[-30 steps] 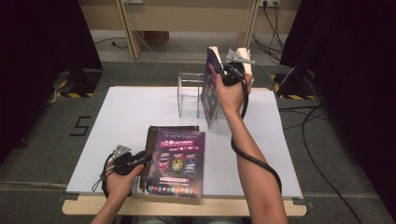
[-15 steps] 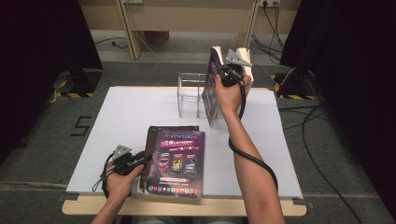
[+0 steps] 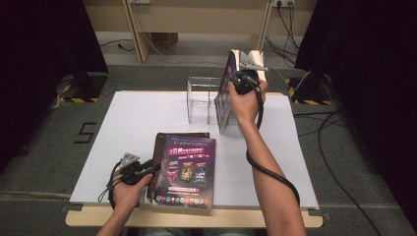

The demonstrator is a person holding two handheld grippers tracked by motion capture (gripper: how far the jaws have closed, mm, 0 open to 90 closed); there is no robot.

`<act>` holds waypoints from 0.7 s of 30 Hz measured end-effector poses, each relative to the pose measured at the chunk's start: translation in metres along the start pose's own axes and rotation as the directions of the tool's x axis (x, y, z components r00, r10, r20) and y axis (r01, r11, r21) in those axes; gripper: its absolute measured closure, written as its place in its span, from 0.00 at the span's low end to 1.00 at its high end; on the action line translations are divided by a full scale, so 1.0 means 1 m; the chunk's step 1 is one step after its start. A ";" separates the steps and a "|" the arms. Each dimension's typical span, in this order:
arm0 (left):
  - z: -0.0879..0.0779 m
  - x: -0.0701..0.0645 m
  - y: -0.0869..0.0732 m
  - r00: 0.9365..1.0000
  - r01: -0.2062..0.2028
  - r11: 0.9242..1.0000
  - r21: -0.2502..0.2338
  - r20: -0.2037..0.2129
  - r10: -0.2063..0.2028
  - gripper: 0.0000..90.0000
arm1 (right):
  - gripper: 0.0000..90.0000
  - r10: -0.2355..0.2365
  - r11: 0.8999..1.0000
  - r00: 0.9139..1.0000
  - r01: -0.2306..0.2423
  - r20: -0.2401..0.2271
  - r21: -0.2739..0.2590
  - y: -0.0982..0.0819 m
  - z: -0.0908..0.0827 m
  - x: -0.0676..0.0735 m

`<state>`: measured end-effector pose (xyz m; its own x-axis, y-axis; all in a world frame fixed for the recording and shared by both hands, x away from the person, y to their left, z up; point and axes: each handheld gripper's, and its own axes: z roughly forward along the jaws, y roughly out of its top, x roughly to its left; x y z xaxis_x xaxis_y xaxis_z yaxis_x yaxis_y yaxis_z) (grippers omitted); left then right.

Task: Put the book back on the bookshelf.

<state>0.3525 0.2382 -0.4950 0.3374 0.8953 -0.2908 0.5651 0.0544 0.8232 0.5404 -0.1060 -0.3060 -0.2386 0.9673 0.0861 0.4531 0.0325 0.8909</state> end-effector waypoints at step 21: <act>0.001 0.000 0.000 1.000 0.002 1.000 0.001 -0.001 -0.002 0.66 | 0.88 0.051 0.998 0.999 -0.051 -0.006 0.019 0.001 0.001 0.000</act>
<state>0.3528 0.2376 -0.4957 0.3354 0.8957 -0.2919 0.5667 0.0557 0.8220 0.5420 -0.1052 -0.3057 -0.2200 0.9662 0.1344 0.4813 -0.0123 0.8764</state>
